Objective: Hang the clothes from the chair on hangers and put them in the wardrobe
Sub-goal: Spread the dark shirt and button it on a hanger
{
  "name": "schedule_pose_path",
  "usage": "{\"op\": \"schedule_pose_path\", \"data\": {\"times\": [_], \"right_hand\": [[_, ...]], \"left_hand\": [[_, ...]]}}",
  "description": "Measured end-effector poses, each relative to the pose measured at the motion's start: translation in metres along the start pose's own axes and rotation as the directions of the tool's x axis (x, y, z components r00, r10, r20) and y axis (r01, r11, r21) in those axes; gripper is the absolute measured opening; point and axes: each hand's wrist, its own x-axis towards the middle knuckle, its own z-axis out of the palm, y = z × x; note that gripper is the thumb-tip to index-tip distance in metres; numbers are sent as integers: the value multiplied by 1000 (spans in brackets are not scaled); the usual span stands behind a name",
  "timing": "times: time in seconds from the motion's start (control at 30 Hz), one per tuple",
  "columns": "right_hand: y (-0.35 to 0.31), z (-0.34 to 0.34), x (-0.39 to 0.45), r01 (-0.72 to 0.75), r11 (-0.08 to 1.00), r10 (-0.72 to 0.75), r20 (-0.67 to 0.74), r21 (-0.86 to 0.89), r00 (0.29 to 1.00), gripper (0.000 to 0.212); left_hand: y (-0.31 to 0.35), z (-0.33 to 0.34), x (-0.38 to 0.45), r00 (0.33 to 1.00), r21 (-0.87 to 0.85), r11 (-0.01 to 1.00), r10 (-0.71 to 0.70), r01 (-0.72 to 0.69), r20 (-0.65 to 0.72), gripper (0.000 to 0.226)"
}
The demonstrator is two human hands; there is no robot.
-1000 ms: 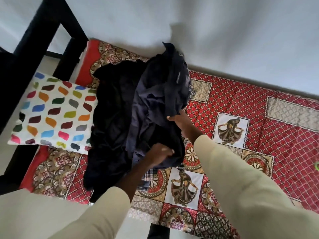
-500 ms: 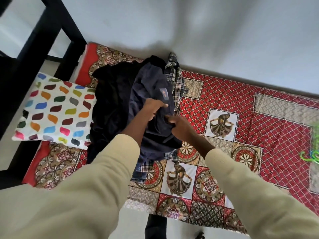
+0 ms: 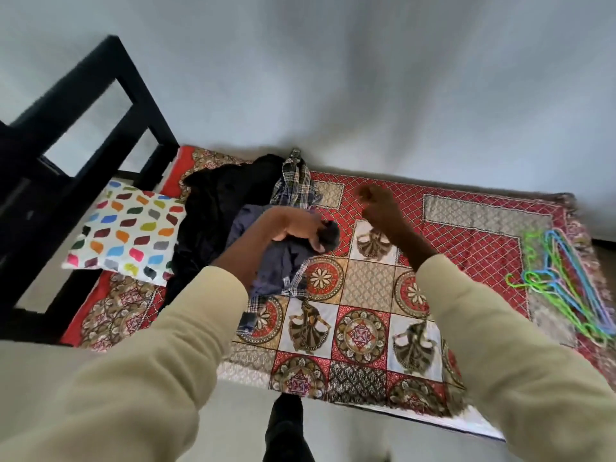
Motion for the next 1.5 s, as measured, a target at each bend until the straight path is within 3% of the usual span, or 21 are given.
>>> {"op": "schedule_pose_path", "data": {"times": [0.07, 0.13, 0.2, 0.23, 0.33, 0.37, 0.43, 0.47, 0.53, 0.7, 0.73, 0.87, 0.93, 1.0, 1.03, 1.1, 1.17, 1.23, 1.3, 1.4, 1.5], "right_hand": [[-20, -38, -44, 131, 986, -87, 350, -103, 933, 60], [-35, -66, -90, 130, 979, -7, 614, -157, 789, 64], [-38, -91, -139, 88, 983, 56, 720, -161, 691, 47], [-36, -104, -160, 85, 981, 69, 720, -175, 690, 36], [-29, -136, -196, 65, 972, 85, 600, -225, 796, 28], [-27, -145, -202, 77, 958, 66, 477, -276, 876, 30], [-26, -163, -211, 87, 893, -65, 64, -442, 996, 23], [-27, -169, -217, 70, 851, -159, -127, -521, 979, 21], [-32, -180, -233, 73, 794, -299, -283, -603, 911, 27], [-43, -207, -262, 31, 829, -285, -375, -558, 882, 40], [-43, -212, -266, 2, 836, -264, -401, -548, 877, 44], [-49, -235, -266, -33, 875, -140, -318, -482, 938, 48], [-56, -250, -263, -60, 894, -3, -139, -444, 990, 69], [-59, -262, -267, -32, 880, 29, -13, -474, 999, 58], [-56, -266, -267, -14, 872, 6, -17, -489, 1000, 45], [-47, -273, -269, -29, 850, -87, -193, -526, 977, 26], [-38, -271, -275, -116, 732, -225, -399, -671, 889, 22], [-36, -265, -279, -166, 622, -354, -464, -765, 812, 25], [-37, -260, -281, -132, 688, -359, -494, -713, 792, 32], [-37, -266, -279, -57, 891, -192, -488, -450, 851, 36], [-38, -279, -282, 24, 946, -122, -286, -323, 950, 39]], "left_hand": [[42, 38, -41, 999, 263, 964, 25, -36, 44, 37], [81, 70, -77, 996, 403, 911, 68, -85, 57, 30], [115, 100, -108, 993, 450, 887, 114, -101, -3, 22], [129, 109, -121, 990, 458, 884, 132, -95, -49, 21], [154, 122, -149, 947, 539, 837, 241, -94, -210, 24], [158, 124, -154, 919, 574, 815, 285, -83, -272, 32], [162, 128, -156, 827, 606, 795, 368, -42, -426, 54], [163, 131, -155, 777, 596, 802, 400, -41, -486, 60], [167, 140, -152, 707, 568, 820, 445, -75, -550, 58], [178, 159, -154, 416, 475, 873, 476, -112, -775, 27], [179, 161, -156, 389, 449, 886, 455, -112, -801, 26], [185, 157, -154, 420, 240, 941, 324, -240, -848, 38], [193, 153, -158, 413, 239, 917, 362, -320, -836, 44], [199, 150, -165, 467, 239, 853, 465, -464, -752, 39], [200, 148, -168, 520, 211, 822, 511, -530, -684, 34], [202, 145, -172, 580, 226, 799, 569, -557, -583, 31], [203, 150, -171, 493, 408, 770, 632, -491, -598, 30], [206, 160, -167, 308, 615, 714, 700, -336, -644, 27], [210, 170, -165, 194, 654, 711, 702, -260, -686, 26], [213, 174, -167, 195, 479, 819, 550, -317, -812, 26], [207, 169, -170, 231, 429, 855, 498, -291, -836, 33]]}}
